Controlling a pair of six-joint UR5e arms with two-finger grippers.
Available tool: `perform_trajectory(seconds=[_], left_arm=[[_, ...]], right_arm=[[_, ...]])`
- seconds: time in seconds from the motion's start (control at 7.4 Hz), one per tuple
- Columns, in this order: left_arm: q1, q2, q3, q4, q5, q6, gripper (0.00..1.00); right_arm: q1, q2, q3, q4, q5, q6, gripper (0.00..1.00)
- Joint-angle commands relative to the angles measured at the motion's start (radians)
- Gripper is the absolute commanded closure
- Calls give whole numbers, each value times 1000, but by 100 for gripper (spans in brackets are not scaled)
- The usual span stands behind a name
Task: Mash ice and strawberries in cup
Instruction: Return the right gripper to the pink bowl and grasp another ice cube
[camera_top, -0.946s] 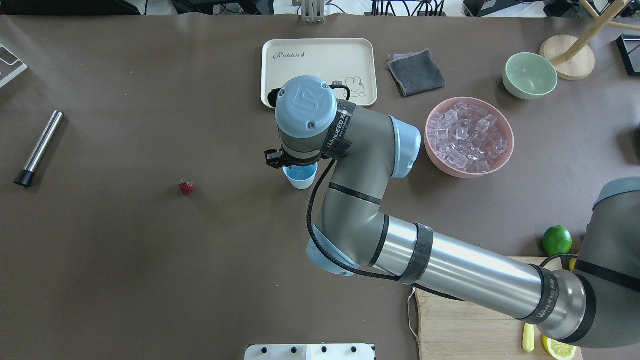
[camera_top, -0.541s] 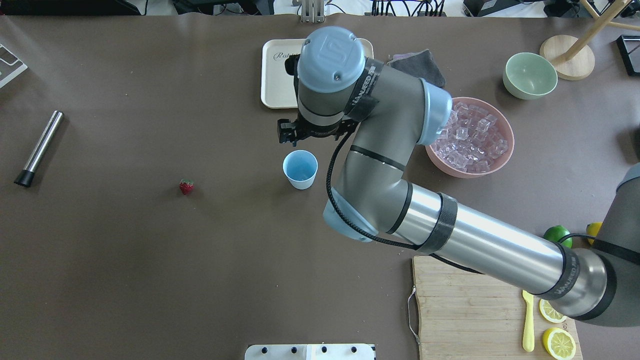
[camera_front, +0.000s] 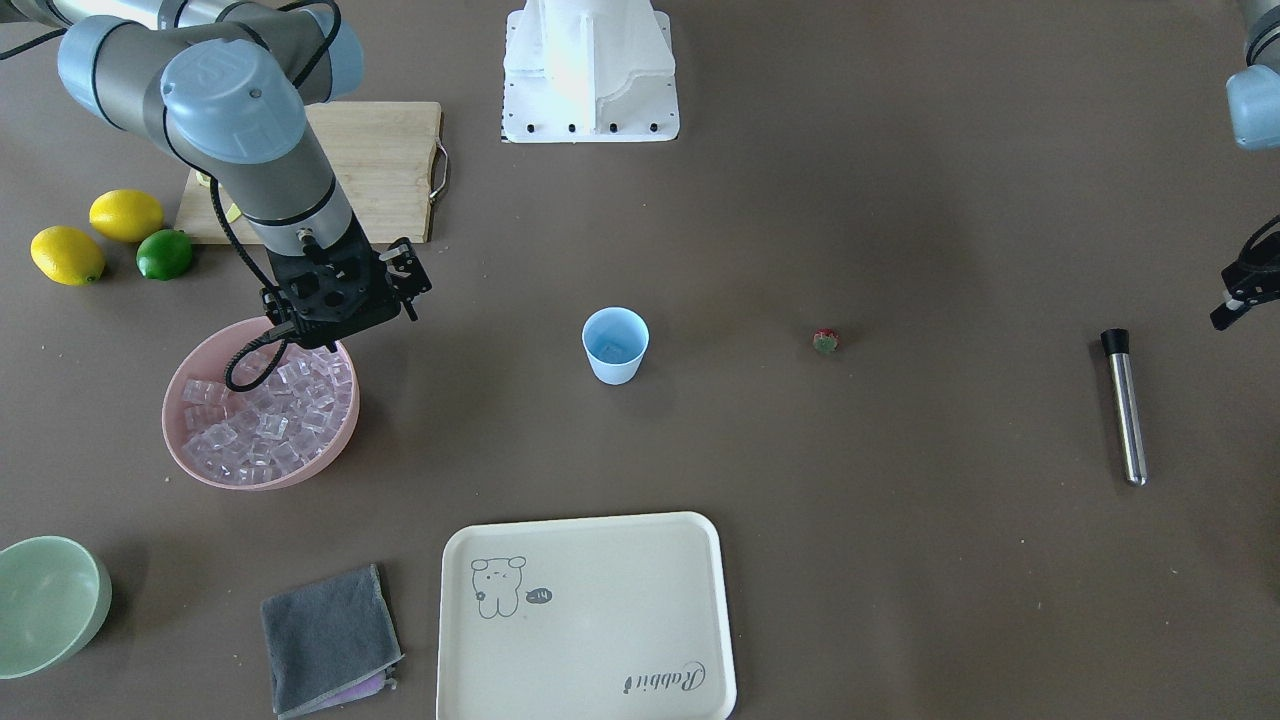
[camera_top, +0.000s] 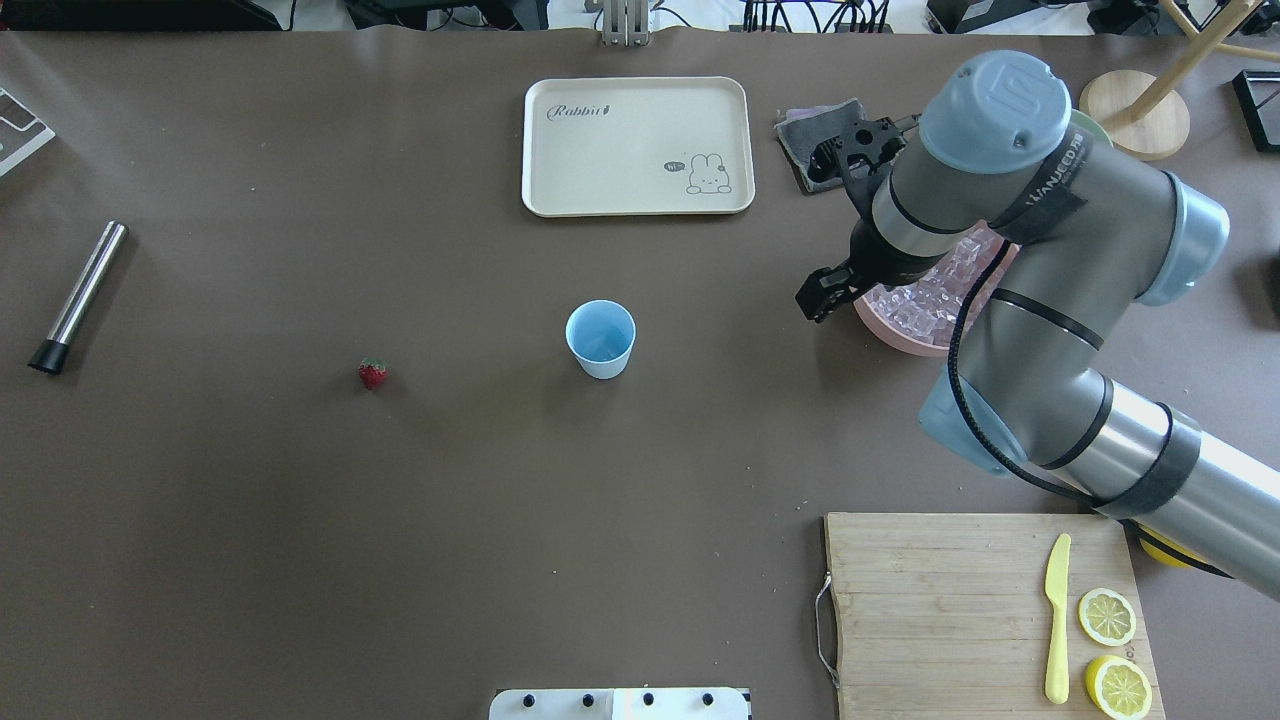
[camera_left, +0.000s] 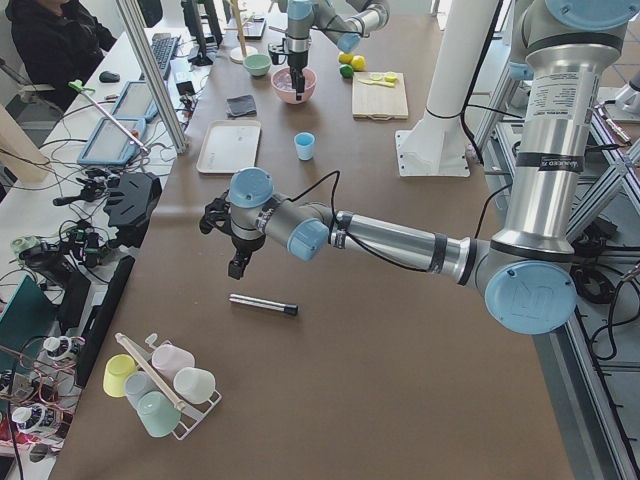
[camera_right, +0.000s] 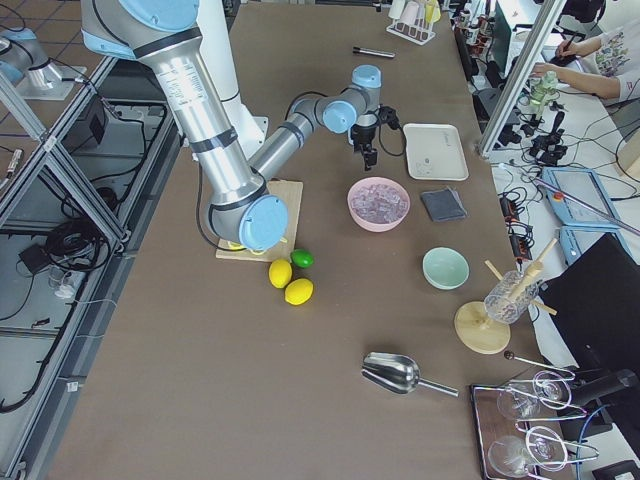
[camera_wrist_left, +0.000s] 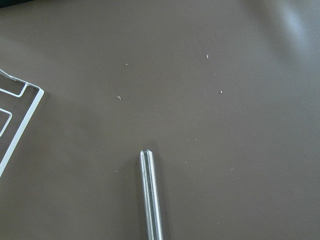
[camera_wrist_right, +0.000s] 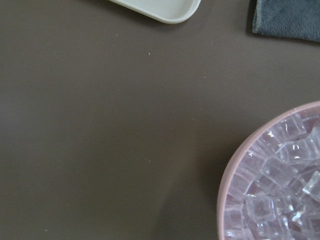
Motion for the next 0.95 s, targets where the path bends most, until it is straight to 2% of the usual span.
perform_trajectory(seconds=[0.0, 0.14, 0.41, 0.68, 0.81], left_arm=[[0, -2, 7, -11, 0, 2, 2], [2, -2, 8, -12, 0, 2, 2], [2, 4, 5, -12, 2, 2, 2], [2, 0, 10, -12, 2, 2, 2], [2, 0, 11, -12, 2, 2, 2]], right_arm=[[53, -84, -53, 120, 31, -82, 9], [102, -81, -78, 121, 82, -130, 10], [120, -72, -131, 129, 101, -158, 10], [111, -88, -229, 301, 98, -152, 16], [102, -85, -236, 325, 99, -115, 18]])
